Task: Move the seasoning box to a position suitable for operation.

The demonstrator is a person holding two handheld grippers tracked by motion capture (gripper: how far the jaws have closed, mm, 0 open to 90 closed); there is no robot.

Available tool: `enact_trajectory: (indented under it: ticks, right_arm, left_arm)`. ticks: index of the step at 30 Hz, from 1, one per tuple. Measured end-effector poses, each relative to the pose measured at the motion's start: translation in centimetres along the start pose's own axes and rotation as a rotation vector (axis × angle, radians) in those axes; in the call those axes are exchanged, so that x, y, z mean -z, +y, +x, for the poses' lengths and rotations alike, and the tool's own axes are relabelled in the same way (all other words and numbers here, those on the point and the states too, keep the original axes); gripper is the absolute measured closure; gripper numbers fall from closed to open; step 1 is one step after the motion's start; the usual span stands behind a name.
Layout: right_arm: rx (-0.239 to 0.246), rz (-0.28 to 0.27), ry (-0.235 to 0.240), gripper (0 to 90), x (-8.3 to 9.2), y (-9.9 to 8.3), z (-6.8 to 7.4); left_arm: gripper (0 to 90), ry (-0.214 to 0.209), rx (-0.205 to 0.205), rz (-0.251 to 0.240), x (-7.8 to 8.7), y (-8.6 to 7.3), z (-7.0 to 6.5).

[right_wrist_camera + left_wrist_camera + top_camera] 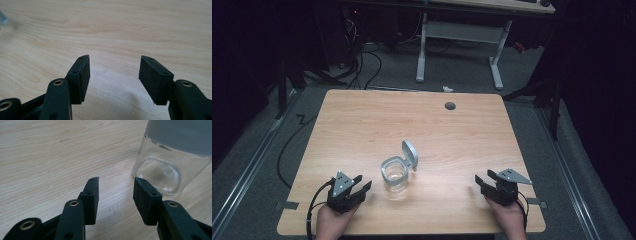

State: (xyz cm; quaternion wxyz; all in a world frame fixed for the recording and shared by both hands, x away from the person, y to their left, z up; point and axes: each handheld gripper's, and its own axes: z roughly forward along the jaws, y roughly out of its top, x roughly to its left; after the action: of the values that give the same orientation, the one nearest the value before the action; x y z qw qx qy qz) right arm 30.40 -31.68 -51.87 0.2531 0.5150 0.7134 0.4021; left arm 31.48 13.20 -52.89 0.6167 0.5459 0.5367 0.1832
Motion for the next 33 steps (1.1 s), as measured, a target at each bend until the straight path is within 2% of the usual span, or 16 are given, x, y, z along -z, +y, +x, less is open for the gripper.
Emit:
enact_trajectory:
  ticks: [3, 7, 11, 15, 19, 24, 28, 31, 33]
  right_arm:
    - [0.021, -0.031, -0.016, 43.0, 0.5, 0.3, 0.3]
    - [0.026, -0.044, -0.020, 43.1, 0.8, 0.3, 0.5]
    - [0.002, -0.019, 0.001, 42.4, 0.4, 0.1, 0.6]
    - [0.020, -0.015, 0.011, 42.7, 0.1, 0.2, 1.1]
    - [0.038, -0.006, 0.028, 43.0, -0.3, 0.2, 1.7]
    - [0.057, 0.008, 0.041, 43.0, -0.7, 0.1, 2.2]
    - [0.049, 0.008, 0.038, 43.1, -0.6, 0.0, 2.0]
    - [0.035, 0.002, 0.037, 43.1, -0.4, 0.0, 1.7]
    - [0.030, -0.001, 0.034, 43.1, -0.4, 0.0, 1.5]
  left_arm:
    - [56.5, -0.001, 0.010, -0.002, -0.3, 0.1, 0.0]
    - [55.7, -0.005, -0.005, 0.008, -0.5, -0.2, -0.2]
    - [57.3, -0.009, -0.003, 0.014, -0.6, -0.2, -0.1]
    - [59.2, -0.021, -0.029, 0.006, -0.2, -0.4, -0.4]
    - [59.3, -0.037, -0.017, 0.009, 0.0, -0.5, -0.6]
    - [72.1, -0.070, -0.016, 0.029, 0.2, -0.7, -1.3]
    - [84.1, -0.102, -0.017, 0.047, 0.2, -1.0, -2.3]
    - [90.0, -0.112, -0.020, 0.056, 0.0, -1.4, -3.0]
    - [90.0, -0.120, -0.026, 0.065, -0.1, -1.7, -3.5]
